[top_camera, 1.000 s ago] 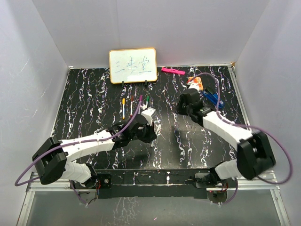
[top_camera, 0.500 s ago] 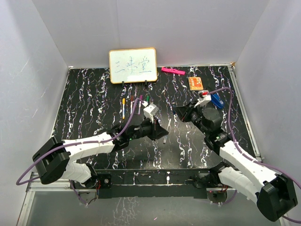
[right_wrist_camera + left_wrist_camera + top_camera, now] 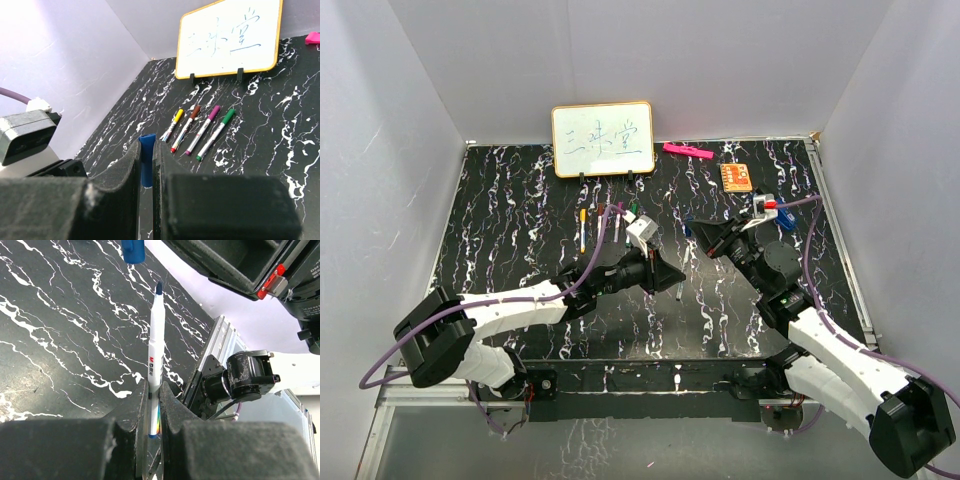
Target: Insert the pens into the pen caps
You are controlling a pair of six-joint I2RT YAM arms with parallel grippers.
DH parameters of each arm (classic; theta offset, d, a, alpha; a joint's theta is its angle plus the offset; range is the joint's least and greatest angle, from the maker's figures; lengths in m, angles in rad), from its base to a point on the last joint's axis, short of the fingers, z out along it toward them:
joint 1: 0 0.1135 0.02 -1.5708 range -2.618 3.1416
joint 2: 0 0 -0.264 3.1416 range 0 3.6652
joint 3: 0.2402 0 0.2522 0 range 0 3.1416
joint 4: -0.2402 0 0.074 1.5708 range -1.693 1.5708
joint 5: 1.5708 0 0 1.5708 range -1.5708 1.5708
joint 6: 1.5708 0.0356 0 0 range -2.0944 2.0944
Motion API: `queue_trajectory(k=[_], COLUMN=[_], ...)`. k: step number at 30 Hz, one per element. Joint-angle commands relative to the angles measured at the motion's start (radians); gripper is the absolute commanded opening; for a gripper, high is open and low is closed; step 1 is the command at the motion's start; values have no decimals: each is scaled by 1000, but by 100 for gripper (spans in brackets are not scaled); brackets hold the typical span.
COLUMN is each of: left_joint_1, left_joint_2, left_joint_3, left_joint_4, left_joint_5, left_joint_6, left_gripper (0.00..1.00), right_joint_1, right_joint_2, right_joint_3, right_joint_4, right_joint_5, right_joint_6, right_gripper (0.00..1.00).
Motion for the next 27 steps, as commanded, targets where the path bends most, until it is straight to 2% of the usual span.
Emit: queue_trajectory(k=[1,27], left_joint_1=[1,0], left_joint_2=[-20,-39], left_joint_3=[-6,-9], left_joint_4=[51,35], left_joint_5=[-21,-72], left_joint_6=[4,12], left_gripper=[0,0], right_joint_1=[8,14], right_joint_2=[-17,-23], right_joint_3=[6,11], right_joint_4=[84,58], right_joint_5=[-7,-18], right_joint_6=[16,14], right_gripper=[0,0])
